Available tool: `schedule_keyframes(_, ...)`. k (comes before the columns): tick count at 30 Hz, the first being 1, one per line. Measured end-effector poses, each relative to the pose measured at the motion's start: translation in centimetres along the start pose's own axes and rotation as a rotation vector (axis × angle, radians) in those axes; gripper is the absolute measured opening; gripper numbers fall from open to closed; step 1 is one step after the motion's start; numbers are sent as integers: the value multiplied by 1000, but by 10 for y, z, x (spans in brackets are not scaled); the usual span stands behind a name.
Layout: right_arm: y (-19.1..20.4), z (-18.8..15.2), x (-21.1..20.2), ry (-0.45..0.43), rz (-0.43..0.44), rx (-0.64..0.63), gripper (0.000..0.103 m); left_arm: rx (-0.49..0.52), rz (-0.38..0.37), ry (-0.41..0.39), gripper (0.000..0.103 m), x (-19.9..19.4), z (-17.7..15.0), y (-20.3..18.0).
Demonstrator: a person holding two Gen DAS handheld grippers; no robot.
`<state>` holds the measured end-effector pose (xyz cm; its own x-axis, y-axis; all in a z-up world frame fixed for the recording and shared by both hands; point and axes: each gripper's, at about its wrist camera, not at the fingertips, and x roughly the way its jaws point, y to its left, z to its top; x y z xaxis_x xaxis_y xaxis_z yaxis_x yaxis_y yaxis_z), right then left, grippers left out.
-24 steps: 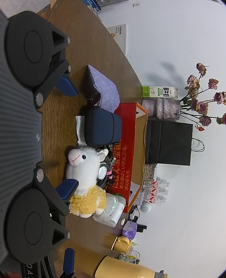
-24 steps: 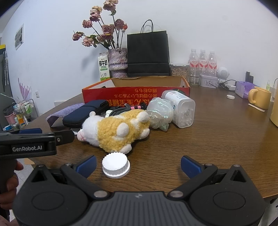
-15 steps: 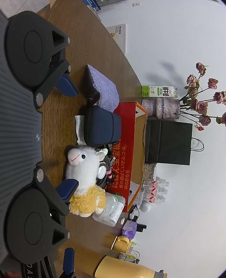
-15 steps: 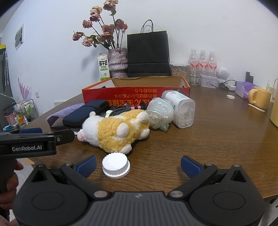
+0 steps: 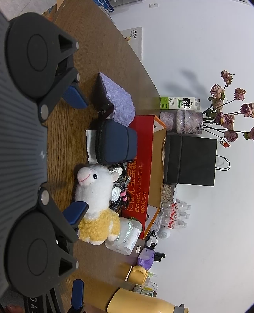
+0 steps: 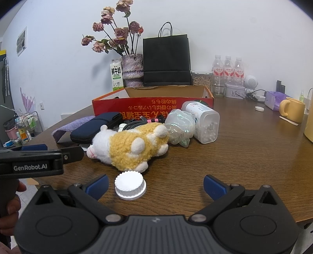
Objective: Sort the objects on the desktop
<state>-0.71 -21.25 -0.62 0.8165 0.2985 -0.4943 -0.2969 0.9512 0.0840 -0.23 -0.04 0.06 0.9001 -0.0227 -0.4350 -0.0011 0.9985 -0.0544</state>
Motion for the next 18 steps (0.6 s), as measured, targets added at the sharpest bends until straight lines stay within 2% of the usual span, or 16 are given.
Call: schedule_keyframes(18,2,-4,1,1,-2,-6,103,-1,-2,0,103,0,-3,1)
